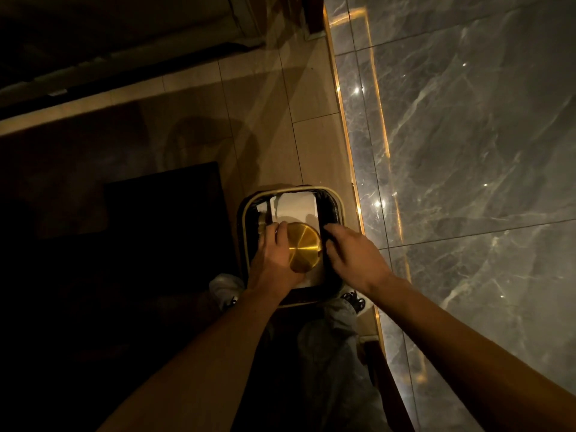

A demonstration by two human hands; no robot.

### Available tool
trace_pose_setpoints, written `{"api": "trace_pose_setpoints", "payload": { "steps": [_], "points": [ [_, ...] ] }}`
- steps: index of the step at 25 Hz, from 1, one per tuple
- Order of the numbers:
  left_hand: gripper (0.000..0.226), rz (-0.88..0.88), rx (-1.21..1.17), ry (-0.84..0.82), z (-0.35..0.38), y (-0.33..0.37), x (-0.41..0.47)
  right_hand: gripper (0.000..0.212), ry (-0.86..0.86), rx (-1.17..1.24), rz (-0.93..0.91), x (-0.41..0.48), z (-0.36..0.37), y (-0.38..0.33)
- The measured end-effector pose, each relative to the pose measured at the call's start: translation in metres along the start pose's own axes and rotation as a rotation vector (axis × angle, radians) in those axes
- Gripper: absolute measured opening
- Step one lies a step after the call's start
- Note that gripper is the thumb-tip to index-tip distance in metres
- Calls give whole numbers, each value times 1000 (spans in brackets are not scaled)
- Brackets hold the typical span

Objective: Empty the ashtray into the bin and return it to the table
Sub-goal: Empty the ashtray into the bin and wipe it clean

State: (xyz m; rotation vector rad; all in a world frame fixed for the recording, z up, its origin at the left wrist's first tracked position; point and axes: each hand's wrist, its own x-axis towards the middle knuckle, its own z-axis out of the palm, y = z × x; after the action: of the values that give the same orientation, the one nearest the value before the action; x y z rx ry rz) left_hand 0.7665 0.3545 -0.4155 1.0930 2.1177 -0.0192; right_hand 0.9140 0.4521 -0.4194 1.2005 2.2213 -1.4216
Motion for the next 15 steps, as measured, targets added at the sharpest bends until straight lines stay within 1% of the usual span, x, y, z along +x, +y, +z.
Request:
{"api": "trace_pose_setpoints", "payload": {
  "steps": [2, 3, 5, 8, 9, 12, 15],
  "points": [
    [109, -22, -35, 1, 0, 2, 1, 67, 50, -319, -328, -8, -2, 13],
    [109, -29, -41, -15, -1, 3, 1, 76, 62, -444, -453, -10, -4, 17],
    [108, -38, -48, -41, -2, 7, 2, 84, 15, -635, -576, -10, -1, 24],
    [104, -49, -37, -46, -4, 11, 4, 86, -87, -779, -631, -9, 7, 31],
    [104, -63, -12, -62, -5, 11, 5, 84, -84, -806, -639, -10, 10, 31],
    [103, -103, 9, -80, -6, 13, 7, 72, -14, -778, -642, -10, 13, 29],
    [104, -120, 25, -93, -6, 16, 7, 73, -13, -770, -639, -8, 18, 26]
  ]
}}
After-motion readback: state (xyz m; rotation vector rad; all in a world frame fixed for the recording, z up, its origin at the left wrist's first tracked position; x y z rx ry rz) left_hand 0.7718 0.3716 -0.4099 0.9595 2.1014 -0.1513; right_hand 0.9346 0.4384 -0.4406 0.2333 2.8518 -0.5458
